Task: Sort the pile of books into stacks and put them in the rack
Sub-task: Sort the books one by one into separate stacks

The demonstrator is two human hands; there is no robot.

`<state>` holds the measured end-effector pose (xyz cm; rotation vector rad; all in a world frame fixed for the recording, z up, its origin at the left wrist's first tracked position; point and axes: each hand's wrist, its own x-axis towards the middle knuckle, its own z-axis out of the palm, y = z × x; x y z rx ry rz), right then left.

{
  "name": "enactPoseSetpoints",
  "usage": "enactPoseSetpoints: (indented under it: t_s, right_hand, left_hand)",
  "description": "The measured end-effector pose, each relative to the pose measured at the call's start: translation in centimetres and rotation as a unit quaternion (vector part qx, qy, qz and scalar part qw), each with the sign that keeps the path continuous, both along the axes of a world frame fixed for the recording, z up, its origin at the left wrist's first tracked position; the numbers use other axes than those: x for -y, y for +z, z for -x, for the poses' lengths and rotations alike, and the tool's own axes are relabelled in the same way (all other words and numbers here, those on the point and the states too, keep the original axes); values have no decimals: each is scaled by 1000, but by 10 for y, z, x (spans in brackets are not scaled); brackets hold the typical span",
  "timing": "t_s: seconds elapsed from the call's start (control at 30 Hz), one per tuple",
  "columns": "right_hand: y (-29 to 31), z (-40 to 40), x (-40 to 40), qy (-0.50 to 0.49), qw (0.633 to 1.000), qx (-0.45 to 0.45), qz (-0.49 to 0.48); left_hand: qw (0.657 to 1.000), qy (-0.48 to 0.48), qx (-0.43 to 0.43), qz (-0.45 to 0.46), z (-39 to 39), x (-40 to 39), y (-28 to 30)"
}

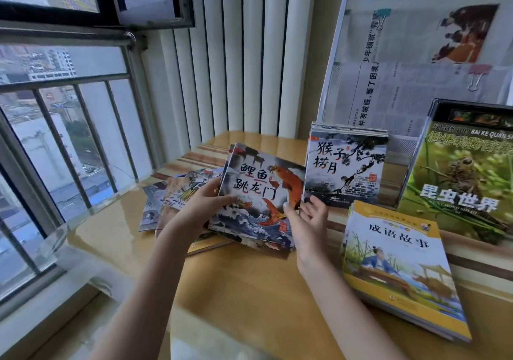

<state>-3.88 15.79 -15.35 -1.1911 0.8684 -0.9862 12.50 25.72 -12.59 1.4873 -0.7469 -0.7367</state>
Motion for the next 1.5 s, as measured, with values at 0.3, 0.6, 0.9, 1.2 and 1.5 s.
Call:
enactPoseSetpoints:
  t_s: [0.3, 0.6, 0.9, 1.2, 1.5]
  right_hand:
    - [-1, 8, 9, -38, 998, -33, 36]
    - [3, 15, 10, -40, 998, -10, 51]
    - [2, 12, 6, -45, 994, -15, 98]
    - [-8, 11, 18, -35, 996, -77, 29]
    - [12, 14, 3, -60, 987, -3, 146]
  left_hand:
    - [991, -5, 14, 135, 22, -9, 0]
    - [982, 104, -24, 157, 23, -9, -8]
    - [971, 158, -15, 179, 43, -2, -15]
    - [973, 165, 11, 163, 41, -5, -18]
    - [962, 145, 153, 171, 59, 8, -14]
